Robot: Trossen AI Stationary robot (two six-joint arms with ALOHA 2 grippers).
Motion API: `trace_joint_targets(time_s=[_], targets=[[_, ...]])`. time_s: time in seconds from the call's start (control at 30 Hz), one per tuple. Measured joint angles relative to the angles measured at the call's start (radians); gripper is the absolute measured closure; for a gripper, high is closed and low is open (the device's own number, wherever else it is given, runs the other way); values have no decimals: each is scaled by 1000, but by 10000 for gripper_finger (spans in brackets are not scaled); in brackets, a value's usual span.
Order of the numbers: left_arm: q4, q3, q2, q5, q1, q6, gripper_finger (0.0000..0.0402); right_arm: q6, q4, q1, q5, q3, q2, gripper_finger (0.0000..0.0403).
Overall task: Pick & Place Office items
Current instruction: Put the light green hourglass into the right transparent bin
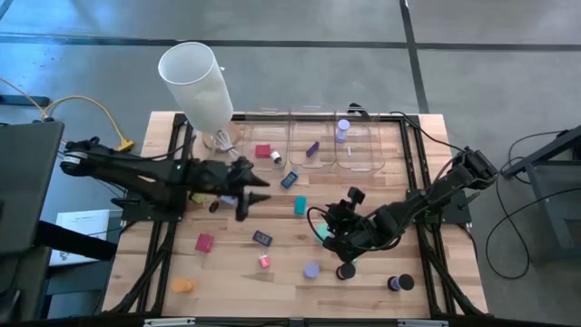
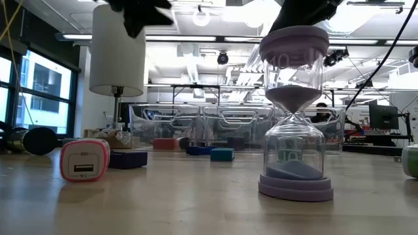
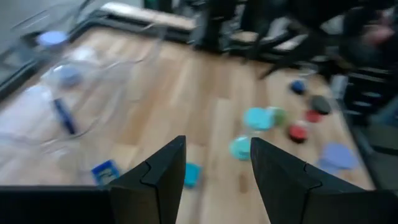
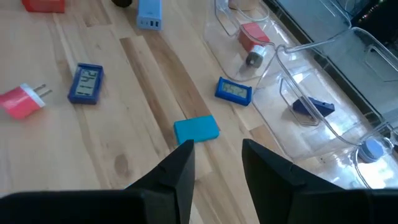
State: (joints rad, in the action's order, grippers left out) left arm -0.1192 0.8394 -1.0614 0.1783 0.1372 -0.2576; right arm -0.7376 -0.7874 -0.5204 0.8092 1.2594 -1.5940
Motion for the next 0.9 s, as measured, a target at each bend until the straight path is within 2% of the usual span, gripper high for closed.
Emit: trace_joint_targets(time_s=[0.27,0.47,0.63,0.77,0.9], targets=[[-1,0,5,18,99,22,215,0,7,-18,2,0,0,286],[-4,0,3,19,108,21,138,8,7,-17,3,0,0,286],[25,0,3,18,108,-57,76,27,8,-17,3,0,0,286],[52,-1,3,18,119,-162,61,27,9,-17,18,0,0,286],[173,-1,-6,14,123,-173,60,33,16,-12,34,0,0,286]])
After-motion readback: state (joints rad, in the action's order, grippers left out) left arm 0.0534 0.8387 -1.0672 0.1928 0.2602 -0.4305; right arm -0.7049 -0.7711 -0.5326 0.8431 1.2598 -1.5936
